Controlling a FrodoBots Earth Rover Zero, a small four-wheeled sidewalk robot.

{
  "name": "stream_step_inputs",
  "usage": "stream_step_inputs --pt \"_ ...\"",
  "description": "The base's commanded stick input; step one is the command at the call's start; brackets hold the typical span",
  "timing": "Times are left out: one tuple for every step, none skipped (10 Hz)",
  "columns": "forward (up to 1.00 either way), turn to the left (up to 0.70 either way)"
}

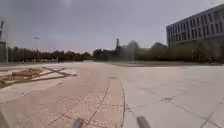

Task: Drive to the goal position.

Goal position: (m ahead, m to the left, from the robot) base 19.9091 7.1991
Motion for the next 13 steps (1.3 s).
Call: stream_step_inputs --pt "0.7 0.0" --pt "0.7 0.0" --pt "0.7 0.0" --pt "0.7 0.0" --pt "0.7 0.0" --pt "0.7 0.0" --pt "0.7 0.0" --pt "0.7 0.0" --pt "0.7 0.0" --pt "0.7 0.0" --pt "0.7 0.0" --pt "0.7 0.0" --pt "0.7 0.0"
